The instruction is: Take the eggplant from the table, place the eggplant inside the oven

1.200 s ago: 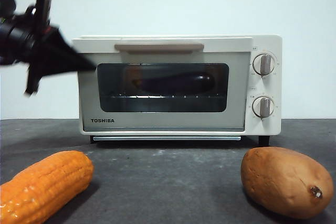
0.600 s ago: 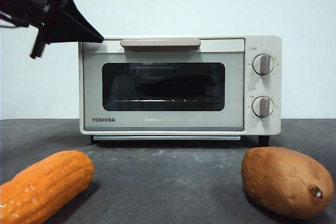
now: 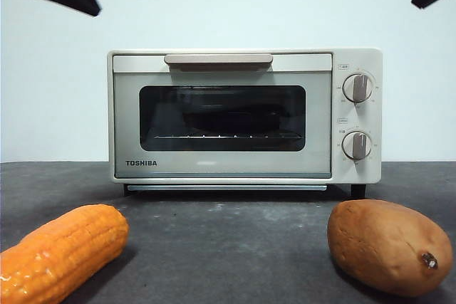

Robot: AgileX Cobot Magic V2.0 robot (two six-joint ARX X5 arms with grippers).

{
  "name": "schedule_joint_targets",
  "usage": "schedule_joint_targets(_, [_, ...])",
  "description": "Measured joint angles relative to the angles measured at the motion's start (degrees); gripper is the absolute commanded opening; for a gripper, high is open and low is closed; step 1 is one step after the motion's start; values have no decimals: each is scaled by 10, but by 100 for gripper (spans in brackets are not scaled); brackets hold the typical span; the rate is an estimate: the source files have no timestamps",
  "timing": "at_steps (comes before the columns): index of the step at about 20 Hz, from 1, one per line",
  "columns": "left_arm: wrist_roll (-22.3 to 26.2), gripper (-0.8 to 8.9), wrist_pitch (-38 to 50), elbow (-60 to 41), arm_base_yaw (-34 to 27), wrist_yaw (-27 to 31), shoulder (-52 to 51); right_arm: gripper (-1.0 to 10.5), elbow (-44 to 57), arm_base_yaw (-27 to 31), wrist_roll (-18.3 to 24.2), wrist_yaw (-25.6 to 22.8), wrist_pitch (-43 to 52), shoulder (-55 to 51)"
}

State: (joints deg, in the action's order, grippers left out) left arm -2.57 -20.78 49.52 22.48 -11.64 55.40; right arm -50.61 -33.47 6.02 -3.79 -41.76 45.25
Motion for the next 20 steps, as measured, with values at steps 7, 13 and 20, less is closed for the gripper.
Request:
schedule_joint_targets(7, [-78, 4, 99, -212, 1, 80, -199, 5, 160, 123, -40, 49, 202, -103])
schedule_joint_targets(13, [-121, 4, 84, -272, 2, 122, -288, 4, 247, 125, -52, 52, 256, -122])
schedule_joint_targets(20, [-148, 4, 68, -273, 2, 124, -297, 5, 250, 125, -55, 52, 256, -123])
